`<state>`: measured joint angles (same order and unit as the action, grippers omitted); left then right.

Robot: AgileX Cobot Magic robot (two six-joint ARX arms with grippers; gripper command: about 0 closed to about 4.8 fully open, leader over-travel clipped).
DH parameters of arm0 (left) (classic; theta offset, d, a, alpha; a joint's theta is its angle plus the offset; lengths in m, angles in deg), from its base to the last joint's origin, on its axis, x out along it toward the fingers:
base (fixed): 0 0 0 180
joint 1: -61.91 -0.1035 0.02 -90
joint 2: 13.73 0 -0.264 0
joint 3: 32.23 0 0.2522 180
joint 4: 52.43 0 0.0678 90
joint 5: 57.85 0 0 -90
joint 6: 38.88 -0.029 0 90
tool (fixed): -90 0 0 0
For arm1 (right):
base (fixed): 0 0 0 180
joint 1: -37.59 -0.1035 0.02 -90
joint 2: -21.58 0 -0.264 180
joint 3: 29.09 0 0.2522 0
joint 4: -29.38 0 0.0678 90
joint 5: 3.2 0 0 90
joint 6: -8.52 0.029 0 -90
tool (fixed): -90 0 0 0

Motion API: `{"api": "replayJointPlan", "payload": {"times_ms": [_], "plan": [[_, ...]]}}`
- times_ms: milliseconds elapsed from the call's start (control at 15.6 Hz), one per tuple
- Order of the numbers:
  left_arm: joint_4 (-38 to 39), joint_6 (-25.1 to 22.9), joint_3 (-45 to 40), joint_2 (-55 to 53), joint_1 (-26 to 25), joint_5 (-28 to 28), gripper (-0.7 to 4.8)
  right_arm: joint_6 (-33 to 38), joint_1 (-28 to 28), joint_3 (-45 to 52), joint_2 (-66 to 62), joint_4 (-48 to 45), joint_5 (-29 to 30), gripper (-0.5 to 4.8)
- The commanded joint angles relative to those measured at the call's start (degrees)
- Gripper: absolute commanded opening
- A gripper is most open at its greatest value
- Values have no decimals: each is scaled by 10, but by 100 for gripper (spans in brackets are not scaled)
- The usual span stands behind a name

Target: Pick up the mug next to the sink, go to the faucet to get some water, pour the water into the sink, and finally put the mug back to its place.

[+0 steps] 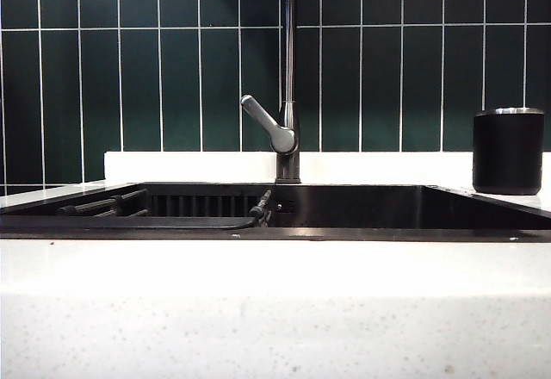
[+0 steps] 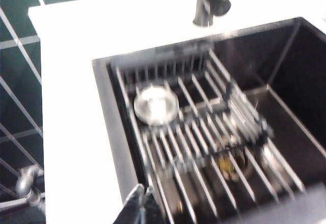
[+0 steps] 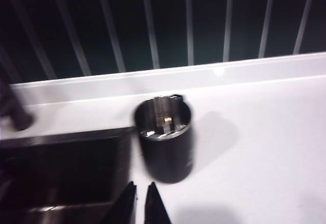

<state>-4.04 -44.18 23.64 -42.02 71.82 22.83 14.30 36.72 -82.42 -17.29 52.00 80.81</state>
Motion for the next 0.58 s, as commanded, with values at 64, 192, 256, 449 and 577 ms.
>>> {"api": "replayJointPlan", "payload": {"times_ms": [64, 192, 256, 449, 577], "plan": [[47, 15, -26, 58, 0, 2, -6, 2, -33, 29, 69, 18, 35, 40], [56, 15, -50, 94, 0, 4, -6, 2, -59, 49, 109, 62, 36, 41], [52, 27, -70, 111, 0, 5, -6, 2, -70, 65, 134, 90, 35, 40], [11, 77, -109, 123, 0, 27, -6, 2, -77, 118, 198, 98, 32, 40], [-24, 76, -119, 123, 0, 27, -6, 2, -76, 144, 221, 106, 31, 40]]}}
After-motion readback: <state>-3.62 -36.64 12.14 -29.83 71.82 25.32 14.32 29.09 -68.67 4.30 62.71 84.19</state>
